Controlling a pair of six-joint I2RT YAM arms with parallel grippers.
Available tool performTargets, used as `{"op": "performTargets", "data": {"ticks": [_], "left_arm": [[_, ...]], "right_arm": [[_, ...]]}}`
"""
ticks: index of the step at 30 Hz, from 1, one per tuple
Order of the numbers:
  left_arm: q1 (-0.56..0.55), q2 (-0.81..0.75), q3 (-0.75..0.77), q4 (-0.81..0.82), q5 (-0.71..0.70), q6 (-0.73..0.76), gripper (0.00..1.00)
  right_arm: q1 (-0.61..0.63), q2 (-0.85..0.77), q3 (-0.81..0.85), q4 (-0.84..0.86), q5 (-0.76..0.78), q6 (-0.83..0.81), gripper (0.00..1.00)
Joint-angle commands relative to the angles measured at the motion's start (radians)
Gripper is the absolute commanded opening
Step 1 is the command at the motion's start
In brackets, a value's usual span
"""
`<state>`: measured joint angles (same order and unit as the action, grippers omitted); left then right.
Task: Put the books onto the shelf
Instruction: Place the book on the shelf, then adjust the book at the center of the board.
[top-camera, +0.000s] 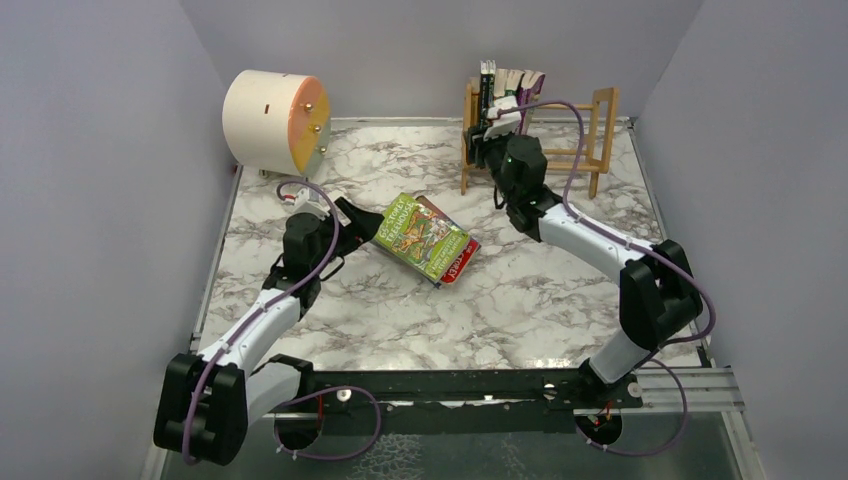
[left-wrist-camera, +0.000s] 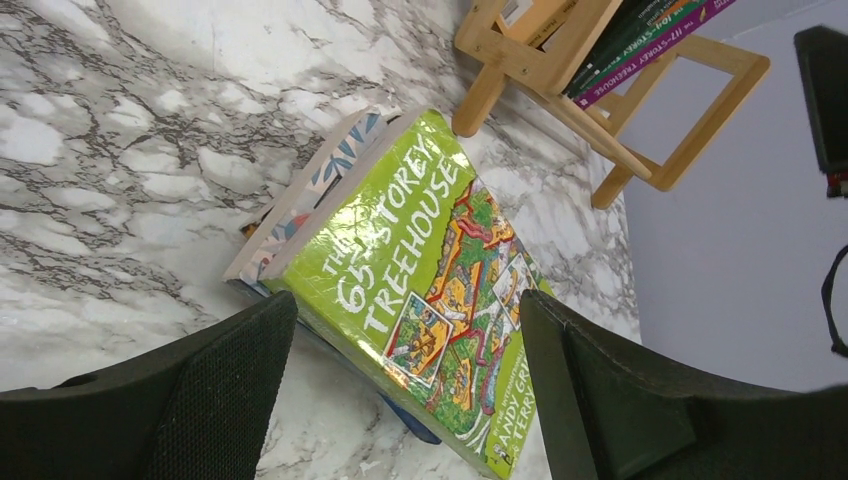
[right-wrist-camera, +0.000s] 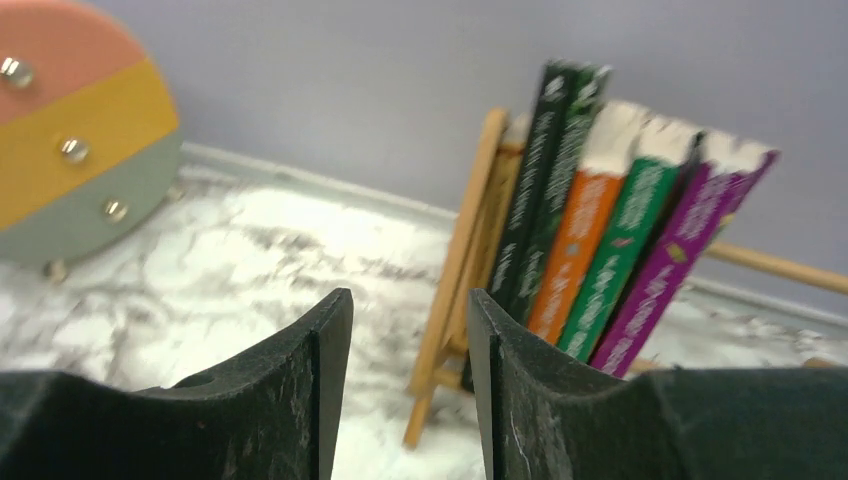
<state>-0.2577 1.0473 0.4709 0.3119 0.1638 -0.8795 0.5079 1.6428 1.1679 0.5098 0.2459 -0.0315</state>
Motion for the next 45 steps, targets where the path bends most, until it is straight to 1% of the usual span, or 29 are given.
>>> {"op": "performTargets", "data": {"ticks": [1, 6, 13, 20, 25, 34, 38, 45], "left_arm": [[0.022, 0.015, 0.008, 0.001, 0.012, -0.009, 0.76], [0.037, 0.030, -0.051, 0.078, 0.051, -0.053, 0.76], [0.044, 0.072, -0.065, 0.161, 0.063, -0.061, 0.76], [0.046, 0.162, -0.035, 0.225, 0.075, -0.056, 0.76], [0.048, 0.227, -0.018, 0.276, 0.095, -0.062, 0.76], [0.049, 0.229, 0.002, 0.299, 0.065, -0.060, 0.76], [0.049, 0.259, 0.021, 0.304, 0.065, -0.052, 0.76], [0.051, 0.307, 0.038, 0.343, 0.125, -0.072, 0.76]], "right_arm": [[0.072, -0.043, 0.004, -0.237, -0.040, 0.006, 0.45], [0.174, -0.053, -0.039, -0.305, -0.030, 0.044, 0.45], [0.300, -0.079, -0.116, -0.360, 0.068, 0.084, 0.44], [0.329, -0.196, -0.236, -0.394, 0.052, 0.164, 0.44], [0.351, -0.239, -0.262, -0.433, 0.032, 0.154, 0.44], [0.436, -0.235, -0.263, -0.456, 0.049, 0.122, 0.44], [0.459, -0.216, -0.264, -0.459, 0.050, 0.124, 0.44], [0.505, -0.212, -0.264, -0.474, 0.071, 0.088, 0.44]]}}
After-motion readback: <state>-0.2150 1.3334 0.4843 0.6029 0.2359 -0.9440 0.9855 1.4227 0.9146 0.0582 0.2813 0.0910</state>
